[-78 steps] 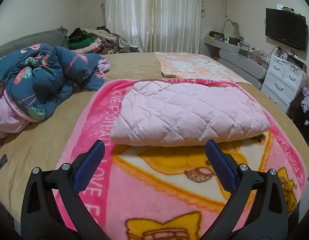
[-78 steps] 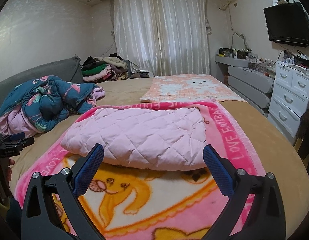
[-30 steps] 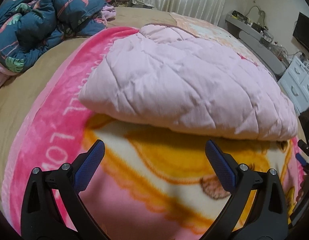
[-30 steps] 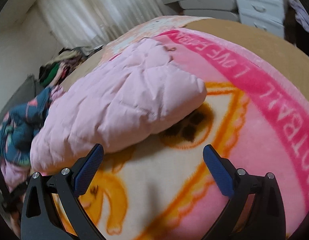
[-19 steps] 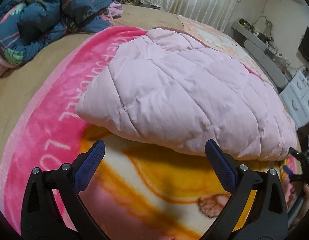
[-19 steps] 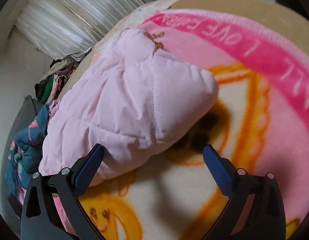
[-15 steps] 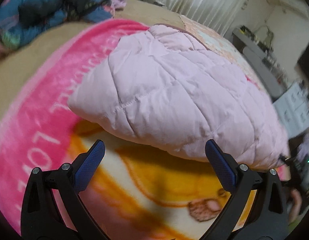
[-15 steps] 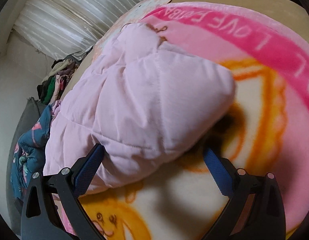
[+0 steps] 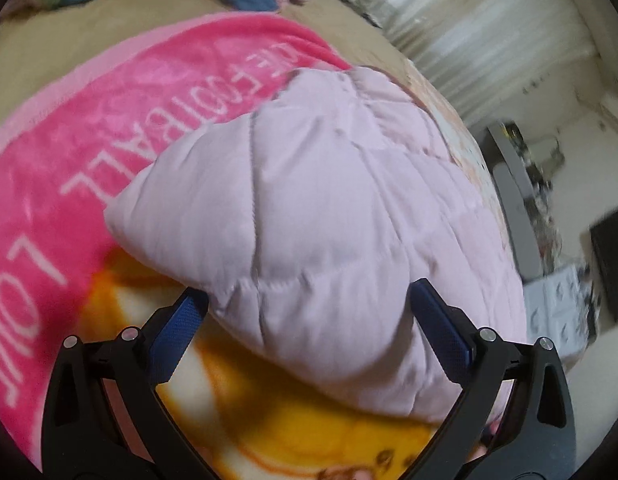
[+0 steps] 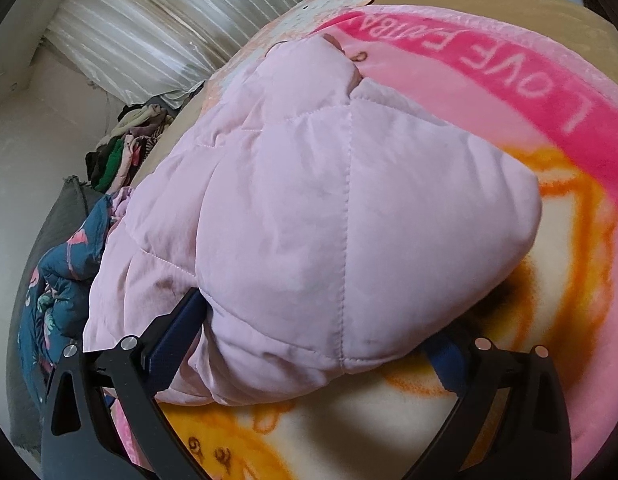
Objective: Fold large clothes
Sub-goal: 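Push both tools under the folded jacket's edge and grasp it, then lift the folded pink jacket with both tools and turn it over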
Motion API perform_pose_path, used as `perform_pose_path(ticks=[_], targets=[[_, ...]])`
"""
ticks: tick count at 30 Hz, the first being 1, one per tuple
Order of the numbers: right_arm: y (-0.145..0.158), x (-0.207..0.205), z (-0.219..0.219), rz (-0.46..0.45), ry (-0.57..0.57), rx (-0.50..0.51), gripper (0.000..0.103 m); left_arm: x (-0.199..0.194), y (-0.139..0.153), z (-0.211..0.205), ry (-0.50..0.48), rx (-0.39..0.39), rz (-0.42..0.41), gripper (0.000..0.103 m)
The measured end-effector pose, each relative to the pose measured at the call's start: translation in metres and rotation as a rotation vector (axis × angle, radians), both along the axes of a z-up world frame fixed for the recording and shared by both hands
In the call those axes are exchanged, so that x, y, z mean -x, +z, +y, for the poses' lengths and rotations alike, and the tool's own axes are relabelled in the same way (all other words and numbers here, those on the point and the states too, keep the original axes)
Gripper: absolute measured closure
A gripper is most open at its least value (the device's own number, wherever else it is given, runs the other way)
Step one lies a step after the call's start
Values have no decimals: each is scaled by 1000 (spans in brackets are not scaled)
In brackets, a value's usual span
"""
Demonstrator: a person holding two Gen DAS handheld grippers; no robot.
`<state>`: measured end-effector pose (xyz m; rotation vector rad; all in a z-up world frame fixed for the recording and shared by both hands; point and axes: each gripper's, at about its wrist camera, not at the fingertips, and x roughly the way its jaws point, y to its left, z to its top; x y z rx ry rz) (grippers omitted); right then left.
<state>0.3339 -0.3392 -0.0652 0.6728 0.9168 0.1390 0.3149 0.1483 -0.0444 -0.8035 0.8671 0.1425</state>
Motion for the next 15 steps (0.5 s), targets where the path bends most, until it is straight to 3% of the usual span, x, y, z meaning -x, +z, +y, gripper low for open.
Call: perform_pose_path(ticks=[6,12,15], targets=[[0,0,5,-17,11,3,4,-13,-21,5,79,65,20,8],[-2,-3,7,-24,10,6,4,-10,-51,12,151,271,-19,8],[-3,-6,8,-25,11,11,4,-14,-46,6,158,240,-25,8]])
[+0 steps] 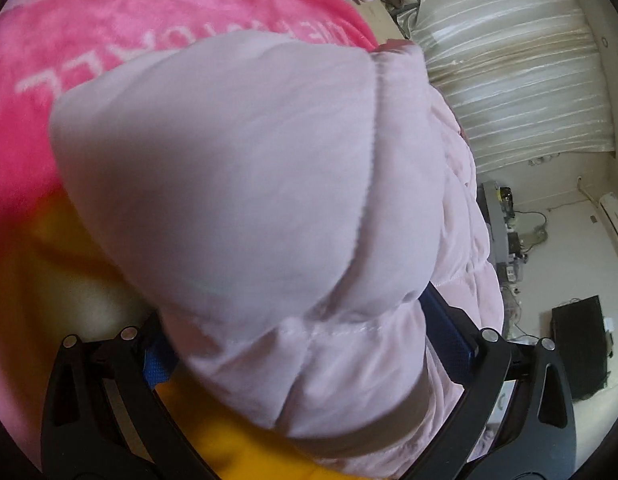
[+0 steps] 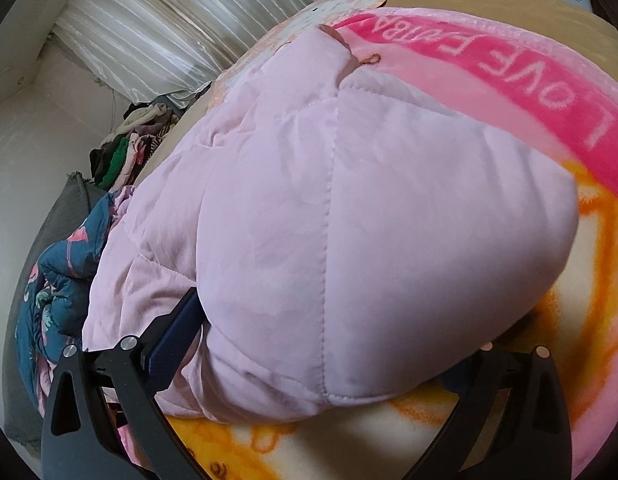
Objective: Fold large clothes
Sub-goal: 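Lift the folded pink jacket with both tools and turn it over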
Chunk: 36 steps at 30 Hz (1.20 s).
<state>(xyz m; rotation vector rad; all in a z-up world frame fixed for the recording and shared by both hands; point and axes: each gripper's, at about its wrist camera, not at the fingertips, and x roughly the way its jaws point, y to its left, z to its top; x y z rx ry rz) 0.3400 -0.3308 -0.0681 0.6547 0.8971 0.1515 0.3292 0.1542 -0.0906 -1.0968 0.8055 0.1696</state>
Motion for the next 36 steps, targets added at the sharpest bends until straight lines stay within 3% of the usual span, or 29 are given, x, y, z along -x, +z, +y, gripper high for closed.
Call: perform_pose_path(ticks=[6,8,11,13,16,20,28,32,36], targets=[[-1,-6,-1,-21,7,-10,5,-17,5,0,-42,-24,-27,9],[-2,-8,-2,-38,13,-37,15,-16,12,-4,-70,-74,-55,17],[6,-7,-1,-93,27,-41,40,-11,29,-15,-120,-184,-105,37],[16,-7,6,-123,55,10,60,-11,45,-26,-164,-278,-117,48],[40,-5,24,-168,107,171,70,-12,66,-38,-211,-398,-127,63],[62,0,37,-214,120,273,74,-8,92,-48,-257,-496,-142,71],[110,24,54,-344,198,410,78,-7,132,-51,-304,-590,-193,76],[139,45,66,-418,276,523,78,14,151,-50,-316,-634,-230,77],[153,74,65,-477,308,571,79,41,162,-49,-326,-661,-258,77]])
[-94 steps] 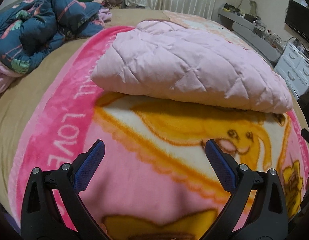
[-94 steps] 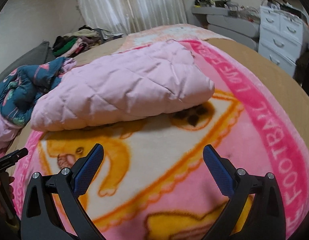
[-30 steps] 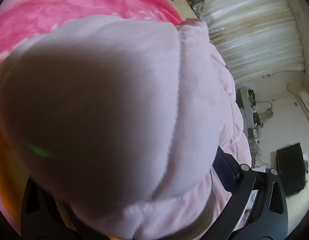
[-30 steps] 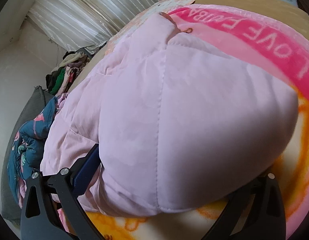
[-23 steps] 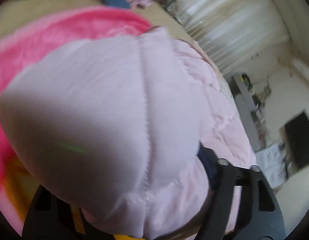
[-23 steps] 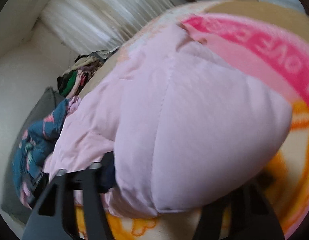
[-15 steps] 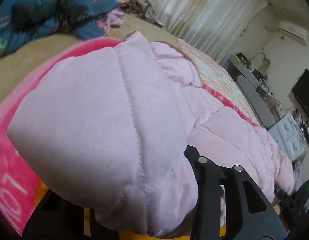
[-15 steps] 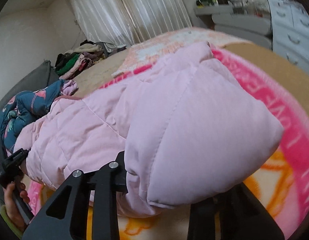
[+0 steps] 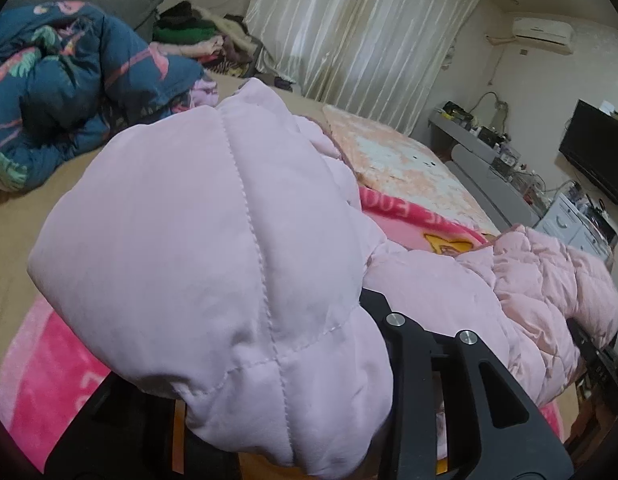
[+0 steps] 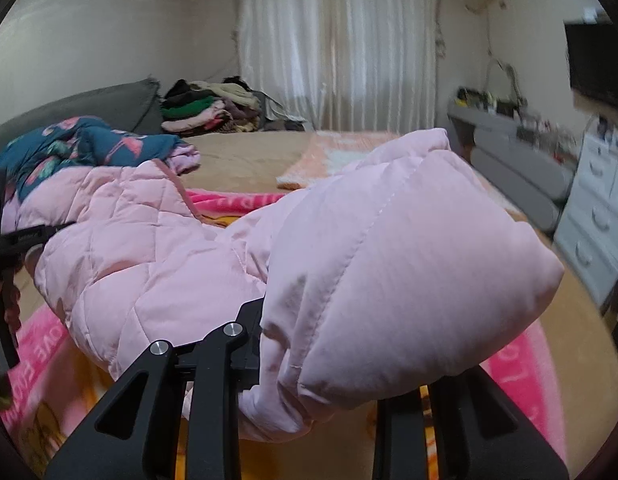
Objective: Fold large clothes
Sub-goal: 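Lift the folded pink jacket with both tools and turn it over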
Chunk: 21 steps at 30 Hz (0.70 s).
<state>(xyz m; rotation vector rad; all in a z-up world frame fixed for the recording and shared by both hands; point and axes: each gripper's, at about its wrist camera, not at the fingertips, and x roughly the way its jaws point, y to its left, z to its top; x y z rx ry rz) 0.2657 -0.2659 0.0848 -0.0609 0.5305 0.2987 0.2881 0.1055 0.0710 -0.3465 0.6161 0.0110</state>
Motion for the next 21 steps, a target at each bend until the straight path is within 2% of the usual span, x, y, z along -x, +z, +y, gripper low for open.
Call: perform_pose_path(ticks=[4,13,21], targets=[[1,25,2,-8,25,37,79,24,4,-4,-10,-37,-9,77],[-12,79,1,5,37,61,79,73,-11,-4,-21,-68,3,77],[-31,119,-3,42,18,34,78,113,-26,-9,-33,-101,11,77]])
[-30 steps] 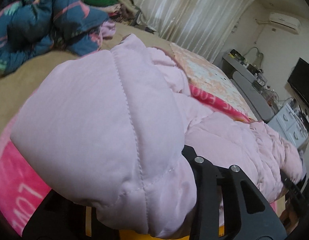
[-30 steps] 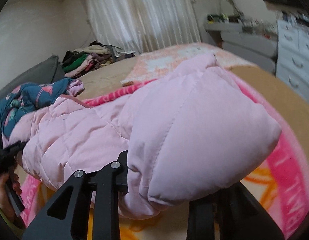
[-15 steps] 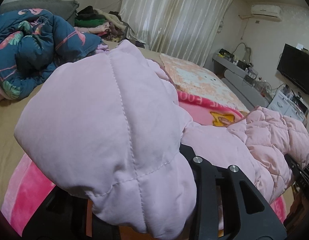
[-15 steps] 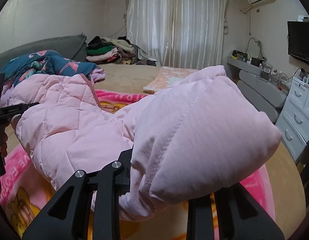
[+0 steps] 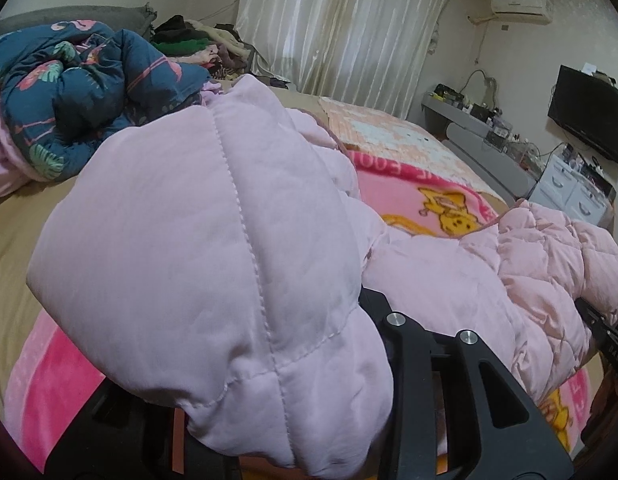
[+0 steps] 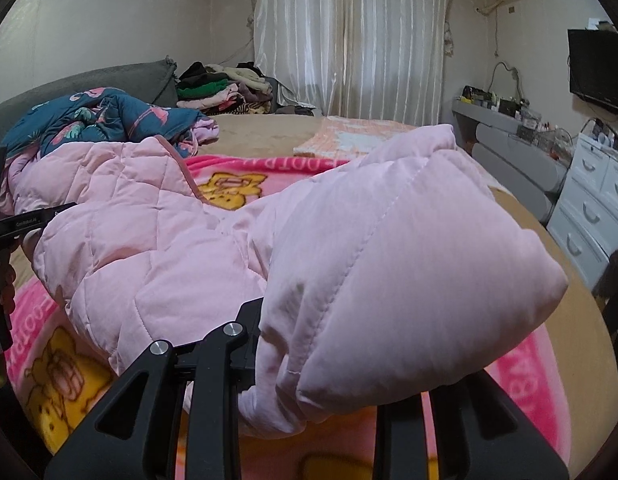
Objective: Fold large clothes
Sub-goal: 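Lift the folded pink jacket with both tools and turn it over, then lower the jacket onto the blanket and open both tools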
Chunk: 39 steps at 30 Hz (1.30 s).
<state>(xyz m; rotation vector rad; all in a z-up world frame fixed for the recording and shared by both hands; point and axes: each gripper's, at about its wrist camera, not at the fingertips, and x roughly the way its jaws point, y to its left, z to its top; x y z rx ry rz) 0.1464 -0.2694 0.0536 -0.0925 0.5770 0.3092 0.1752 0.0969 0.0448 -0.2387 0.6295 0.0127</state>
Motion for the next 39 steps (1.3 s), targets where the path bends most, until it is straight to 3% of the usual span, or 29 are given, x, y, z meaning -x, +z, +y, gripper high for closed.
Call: perform_pose_path(ticks=[11,17,20,24,28,33,39], targets=[[-42,28,-18,122,-82,-133,76,33,-38,0,12,-10,69,74],[-71,24,-34,269,-181,-288,70,38,-48,0,19,-2,88,71],[-88,17,-46,359,-239,-390,60,38,-50,0,19,-2,89,70],[-95,17,-50,407,-276,-448,47,39,-54,3,25,10,92,68],[-91,20,-50,428,-318,-442,27,41,-58,6,28,23,96,66],[-82,34,-49,423,-347,-415,18,44,-64,10,34,59,105,62],[-69,60,-67,380,-386,-396,9,52,-81,30,51,187,117,50]])
